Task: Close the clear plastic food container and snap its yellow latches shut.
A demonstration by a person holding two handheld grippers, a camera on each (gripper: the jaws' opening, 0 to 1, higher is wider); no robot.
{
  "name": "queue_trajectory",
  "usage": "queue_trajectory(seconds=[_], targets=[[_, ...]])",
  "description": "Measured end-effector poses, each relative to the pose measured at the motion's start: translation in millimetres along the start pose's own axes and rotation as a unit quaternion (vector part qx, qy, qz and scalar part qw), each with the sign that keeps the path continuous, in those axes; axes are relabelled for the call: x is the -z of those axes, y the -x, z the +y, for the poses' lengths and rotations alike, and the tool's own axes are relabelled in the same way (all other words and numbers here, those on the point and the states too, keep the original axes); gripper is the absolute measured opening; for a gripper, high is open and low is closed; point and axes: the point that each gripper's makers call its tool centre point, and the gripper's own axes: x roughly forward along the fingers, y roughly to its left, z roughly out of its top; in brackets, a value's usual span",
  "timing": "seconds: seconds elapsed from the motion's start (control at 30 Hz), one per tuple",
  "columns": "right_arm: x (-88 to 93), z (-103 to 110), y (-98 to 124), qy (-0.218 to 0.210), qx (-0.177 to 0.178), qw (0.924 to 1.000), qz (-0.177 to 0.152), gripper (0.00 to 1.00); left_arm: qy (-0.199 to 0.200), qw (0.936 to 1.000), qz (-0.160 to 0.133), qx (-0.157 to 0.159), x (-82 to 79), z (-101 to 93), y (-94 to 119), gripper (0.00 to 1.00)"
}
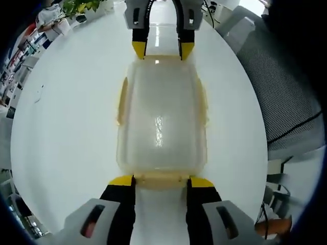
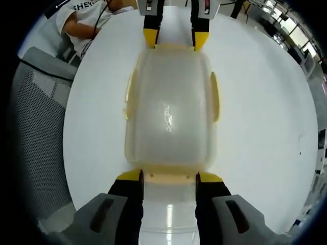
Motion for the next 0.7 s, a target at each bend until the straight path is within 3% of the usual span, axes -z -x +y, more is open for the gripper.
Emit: queue_trajectory(seconds=[0.17,0.27,0.7], targets=[[0.2,-0.1,1.4,0.003,0.004,1.0000,-0.008,0.36,0.000,1.0000,-0.008,-0.005,-4.5,-3.0,7.7,0.32],[0.8,10.8,3.6,-0.005,-0.025,0.9996,-0.014,0.36,-0.005,1.0000,-0.006,-0.005,-7.4,-11.3,12.2,0.32],[-14.4,8.0,27.6,0.007,-0.020,0.9985,-0.051,0.36,0.012,0.9997,-0.008,-0.021,-1.5,-13.6,33.6,0.33]])
